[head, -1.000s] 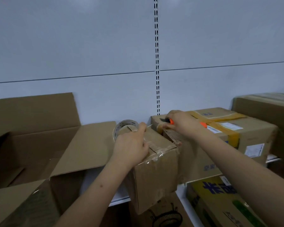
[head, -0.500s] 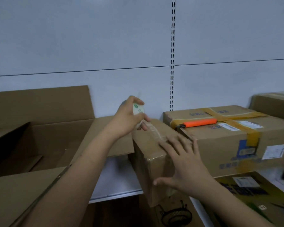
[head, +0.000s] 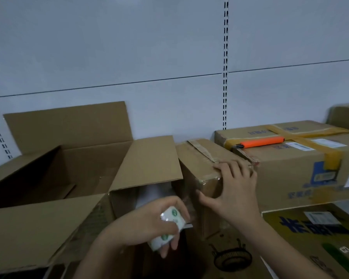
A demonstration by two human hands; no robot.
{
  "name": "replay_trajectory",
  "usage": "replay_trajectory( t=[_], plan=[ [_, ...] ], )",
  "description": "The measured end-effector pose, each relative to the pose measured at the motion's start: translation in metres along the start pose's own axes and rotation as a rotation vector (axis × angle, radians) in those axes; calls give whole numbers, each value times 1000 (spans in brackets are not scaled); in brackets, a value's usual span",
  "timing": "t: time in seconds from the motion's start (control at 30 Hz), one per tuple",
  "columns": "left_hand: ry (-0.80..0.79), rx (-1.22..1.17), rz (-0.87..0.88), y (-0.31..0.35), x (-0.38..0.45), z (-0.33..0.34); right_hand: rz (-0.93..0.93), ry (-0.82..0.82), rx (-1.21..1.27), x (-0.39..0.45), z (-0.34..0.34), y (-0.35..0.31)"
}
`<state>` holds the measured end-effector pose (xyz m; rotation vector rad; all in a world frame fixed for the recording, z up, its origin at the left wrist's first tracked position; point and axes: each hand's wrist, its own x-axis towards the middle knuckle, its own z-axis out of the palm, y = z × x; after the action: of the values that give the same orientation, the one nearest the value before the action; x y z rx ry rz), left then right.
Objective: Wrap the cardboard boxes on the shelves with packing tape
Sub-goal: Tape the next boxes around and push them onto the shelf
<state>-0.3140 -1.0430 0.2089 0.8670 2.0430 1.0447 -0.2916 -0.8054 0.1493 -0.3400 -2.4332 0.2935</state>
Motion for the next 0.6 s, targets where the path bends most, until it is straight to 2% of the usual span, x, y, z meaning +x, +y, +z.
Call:
replay_trajectory(
  t=[0.07, 0.23, 0.33, 0.4, 0.47, 0.6],
  plan=[
    [213, 5, 29, -2, 6, -9, -23, 77, 66, -7, -6, 9],
    [634, -70, 310, 36, 6, -33, -179, 169, 215, -14, -19, 24],
    [937, -74, 386, 51, 6, -48, -347, 78, 319, -10, -26, 28],
    [1075, -99, 382, 54, 10, -55, -449, -94, 395, -1, -32, 30],
    [1091, -140, 370, 55, 14, -56, -513, -295, 392, 14, -39, 32],
    [963, -190, 338, 52, 22, -56, -565, -500, 51, 55, -48, 40]
  ],
)
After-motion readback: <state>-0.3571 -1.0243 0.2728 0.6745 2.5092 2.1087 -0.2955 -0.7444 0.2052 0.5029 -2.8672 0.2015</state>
